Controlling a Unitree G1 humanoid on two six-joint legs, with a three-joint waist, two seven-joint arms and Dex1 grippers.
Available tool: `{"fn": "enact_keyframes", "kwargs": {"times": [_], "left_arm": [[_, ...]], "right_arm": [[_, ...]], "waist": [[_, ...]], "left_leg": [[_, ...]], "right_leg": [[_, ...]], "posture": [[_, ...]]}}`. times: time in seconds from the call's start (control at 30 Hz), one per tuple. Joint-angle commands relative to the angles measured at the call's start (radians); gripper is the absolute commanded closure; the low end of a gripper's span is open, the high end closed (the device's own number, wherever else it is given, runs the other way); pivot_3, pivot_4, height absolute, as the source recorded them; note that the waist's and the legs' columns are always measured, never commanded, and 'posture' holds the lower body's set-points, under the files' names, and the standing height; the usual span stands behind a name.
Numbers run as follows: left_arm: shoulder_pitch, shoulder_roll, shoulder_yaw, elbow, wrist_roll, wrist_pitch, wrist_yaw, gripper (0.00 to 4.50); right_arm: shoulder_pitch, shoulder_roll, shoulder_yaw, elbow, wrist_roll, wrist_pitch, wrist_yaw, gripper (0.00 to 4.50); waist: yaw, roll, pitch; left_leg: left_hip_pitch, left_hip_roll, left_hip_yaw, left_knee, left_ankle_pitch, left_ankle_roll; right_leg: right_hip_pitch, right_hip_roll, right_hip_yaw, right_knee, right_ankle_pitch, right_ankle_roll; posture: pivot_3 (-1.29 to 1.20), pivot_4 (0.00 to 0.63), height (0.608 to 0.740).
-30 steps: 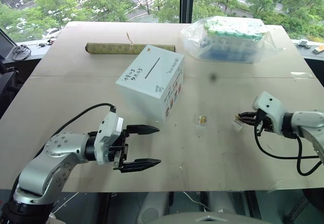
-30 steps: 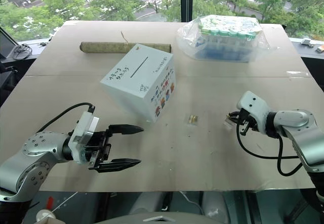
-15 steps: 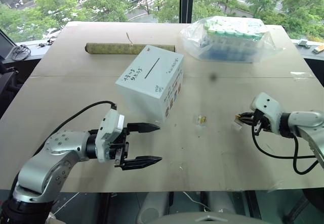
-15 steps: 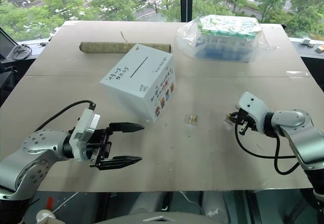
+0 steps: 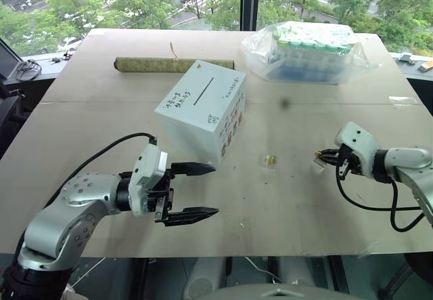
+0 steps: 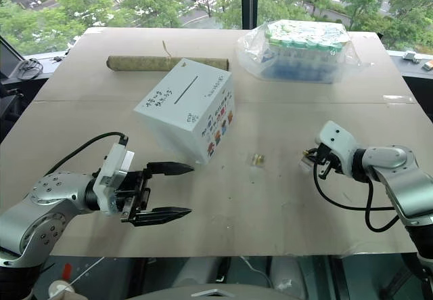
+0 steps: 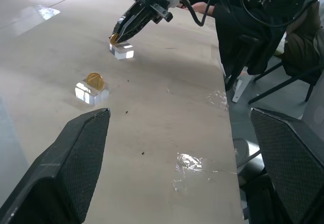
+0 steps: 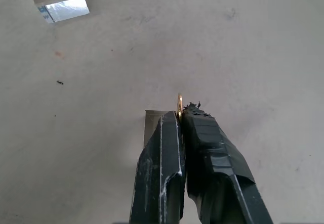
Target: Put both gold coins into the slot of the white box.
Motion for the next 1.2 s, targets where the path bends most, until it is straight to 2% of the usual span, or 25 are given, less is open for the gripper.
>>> {"fn": "enact_keyframes", "kwargs": {"times": [0.03, 0.17, 0.3, 0.43, 0.53, 0.57, 0.6, 0.63, 0.83, 1.07, 1.1, 1.17, 1.2], "left_arm": [[-0.022, -0.010, 0.010, -0.007, -0.030, 0.007, 0.013, 0.00], [-0.068, -0.027, 0.007, -0.007, -0.065, 0.055, 0.059, 0.00], [-0.128, -0.016, 0.000, -0.016, -0.160, 0.165, 0.090, 0.00], [-0.231, -0.024, -0.007, 0.001, -0.259, 0.274, 0.148, 0.00], [-0.311, -0.049, -0.019, 0.027, -0.325, 0.329, 0.175, 0.85], [-0.330, -0.061, -0.024, 0.030, -0.331, 0.336, 0.183, 1.35], [-0.346, -0.071, -0.030, 0.034, -0.329, 0.337, 0.189, 1.55], [-0.358, -0.080, -0.039, 0.039, -0.323, 0.338, 0.190, 2.26], [-0.413, -0.116, -0.073, 0.073, -0.303, 0.332, 0.177, 2.26], [-0.496, -0.157, -0.106, 0.110, -0.292, 0.341, 0.177, 2.26], [-0.502, -0.160, -0.108, 0.112, -0.294, 0.343, 0.178, 2.68], [-0.511, -0.165, -0.110, 0.111, -0.299, 0.346, 0.180, 2.97], [-0.514, -0.167, -0.111, 0.111, -0.296, 0.344, 0.180, 2.97]], "right_arm": [[-0.003, -0.003, -0.082, -0.047, 0.043, 0.030, -0.010, 4.33], [0.005, 0.002, -0.135, -0.069, 0.094, 0.069, -0.015, 4.33], [0.023, 0.009, -0.215, -0.116, 0.178, 0.116, -0.012, 4.33], [-0.012, 0.048, -0.310, -0.261, 0.393, 0.216, -0.003, 4.33], [-0.068, 0.073, -0.333, -0.373, 0.571, 0.299, -0.040, 4.50], [-0.091, 0.080, -0.333, -0.405, 0.629, 0.322, -0.062, 4.50], [-0.114, 0.087, -0.329, -0.429, 0.675, 0.341, -0.084, 4.50], [-0.140, 0.097, -0.321, -0.448, 0.724, 0.353, -0.114, 4.50], [-0.250, 0.124, -0.271, -0.497, 0.929, 0.382, -0.289, 4.50], [-0.321, 0.101, -0.203, -0.491, 1.013, 0.359, -0.370, 4.50], [-0.329, 0.100, -0.193, -0.488, 1.011, 0.357, -0.374, 4.50], [-0.340, 0.094, -0.175, -0.483, 0.999, 0.354, -0.373, 4.50], [-0.345, 0.091, -0.167, -0.480, 0.996, 0.350, -0.374, 4.50]], "waist": [[0.000, 0.000, 0.000], [0.001, 0.000, 0.000], [0.001, 0.000, 0.000], [0.000, 0.000, 0.000], [-0.002, 0.000, 0.000], [-0.003, 0.000, 0.000], [-0.004, 0.000, 0.000], [-0.004, 0.000, 0.000], [-0.001, -0.001, 0.000], [-0.003, -0.001, 0.000], [-0.004, -0.001, 0.000], [-0.006, -0.001, 0.000], [-0.007, -0.001, 0.000]], "left_leg": [[0.000, 0.000, 0.000, 0.000, 0.000, 0.000], [0.000, 0.000, -0.001, 0.000, 0.000, 0.000], [-0.001, 0.000, -0.001, 0.000, 0.000, 0.000], [-0.001, 0.000, -0.001, 0.000, 0.000, 0.000], [-0.001, 0.000, -0.001, 0.000, 0.000, 0.000], [-0.001, 0.000, -0.001, 0.000, 0.000, 0.000], [-0.001, 0.000, -0.001, 0.000, 0.000, 0.000], [-0.001, 0.000, -0.001, 0.000, 0.000, 0.000], [-0.001, 0.000, -0.001, 0.000, 0.000, 0.000], [-0.002, -0.001, -0.001, 0.001, 0.000, 0.000], [-0.002, -0.001, -0.001, 0.001, 0.000, 0.000], [-0.002, -0.001, -0.001, 0.001, 0.000, 0.000], [-0.002, -0.001, -0.001, 0.001, 0.000, 0.000]], "right_leg": [[0.000, 0.000, 0.000, 0.000, 0.000, 0.000], [0.000, 0.000, 0.000, 0.000, 0.000, 0.000], [0.000, 0.000, 0.000, 0.000, 0.000, 0.000], [0.000, 0.000, 0.000, 0.001, 0.000, 0.000], [0.000, 0.001, 0.000, 0.001, 0.000, 0.000], [0.000, 0.001, -0.001, 0.001, 0.000, 0.000], [0.000, 0.001, -0.002, 0.001, 0.000, 0.000], [0.000, 0.000, -0.002, 0.001, 0.000, 0.000], [-0.001, 0.000, -0.003, 0.000, 0.000, 0.000], [-0.001, 0.001, -0.003, 0.001, 0.000, 0.000], [-0.001, 0.001, -0.003, 0.000, 0.000, 0.000], [-0.002, 0.001, -0.002, 0.001, 0.000, 0.000], [-0.002, 0.001, -0.002, 0.001, 0.000, 0.000]], "posture": [[0.00, 0.150, 0.740], [0.00, 0.150, 0.740], [0.00, 0.150, 0.740], [0.00, 0.150, 0.740], [0.00, 0.150, 0.740], [0.00, 0.150, 0.740], [0.00, 0.150, 0.740], [0.00, 0.150, 0.740], [0.00, 0.150, 0.740], [0.00, 0.150, 0.740], [0.00, 0.150, 0.740], [0.00, 0.150, 0.740], [0.00, 0.150, 0.740]]}}
